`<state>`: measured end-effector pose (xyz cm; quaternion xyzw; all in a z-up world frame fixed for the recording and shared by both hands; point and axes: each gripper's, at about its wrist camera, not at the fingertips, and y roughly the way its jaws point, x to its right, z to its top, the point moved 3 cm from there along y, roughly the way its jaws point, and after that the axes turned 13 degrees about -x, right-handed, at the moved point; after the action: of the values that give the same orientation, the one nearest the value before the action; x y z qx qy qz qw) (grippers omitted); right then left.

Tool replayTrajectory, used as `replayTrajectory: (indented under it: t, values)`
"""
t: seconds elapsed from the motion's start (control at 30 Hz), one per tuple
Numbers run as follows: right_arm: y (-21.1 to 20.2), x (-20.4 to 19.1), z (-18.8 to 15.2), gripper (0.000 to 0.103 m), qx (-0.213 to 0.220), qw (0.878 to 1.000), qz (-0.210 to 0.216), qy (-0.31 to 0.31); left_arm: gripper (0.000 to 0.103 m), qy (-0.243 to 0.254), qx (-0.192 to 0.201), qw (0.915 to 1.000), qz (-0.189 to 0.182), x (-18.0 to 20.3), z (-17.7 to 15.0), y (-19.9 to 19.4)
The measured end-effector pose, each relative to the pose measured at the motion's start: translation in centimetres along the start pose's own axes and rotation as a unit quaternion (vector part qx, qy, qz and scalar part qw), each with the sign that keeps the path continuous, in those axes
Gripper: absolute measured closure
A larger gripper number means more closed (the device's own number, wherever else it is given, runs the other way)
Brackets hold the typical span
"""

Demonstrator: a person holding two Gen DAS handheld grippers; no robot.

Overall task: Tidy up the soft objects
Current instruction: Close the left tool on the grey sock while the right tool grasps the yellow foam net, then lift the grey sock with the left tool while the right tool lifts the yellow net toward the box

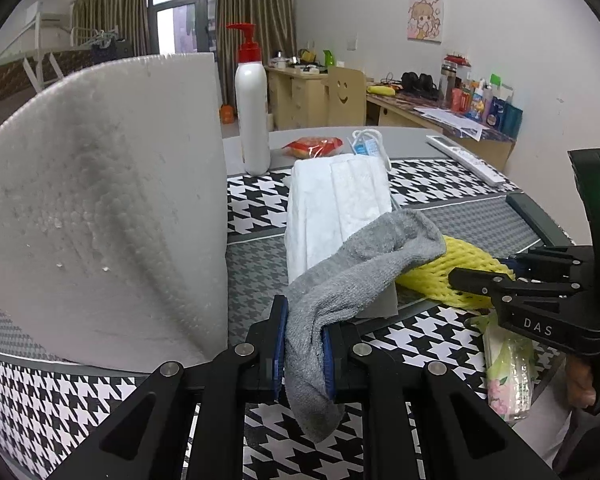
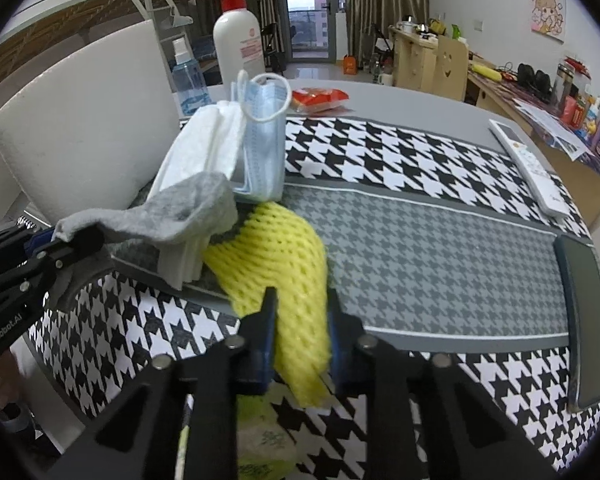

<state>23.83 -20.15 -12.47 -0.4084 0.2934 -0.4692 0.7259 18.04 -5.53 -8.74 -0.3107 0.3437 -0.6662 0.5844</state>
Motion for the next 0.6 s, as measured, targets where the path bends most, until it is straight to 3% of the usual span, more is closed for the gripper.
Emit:
replayTrajectory:
  t: [0.6]
  values:
    - [-5.5, 0.6, -1.8, 0.079, 0.064, 0.997, -0.015, 0.035, 0.086, 0.002, 0.049, 0.9988, -0.009, -0.1, -0.3, -3.5]
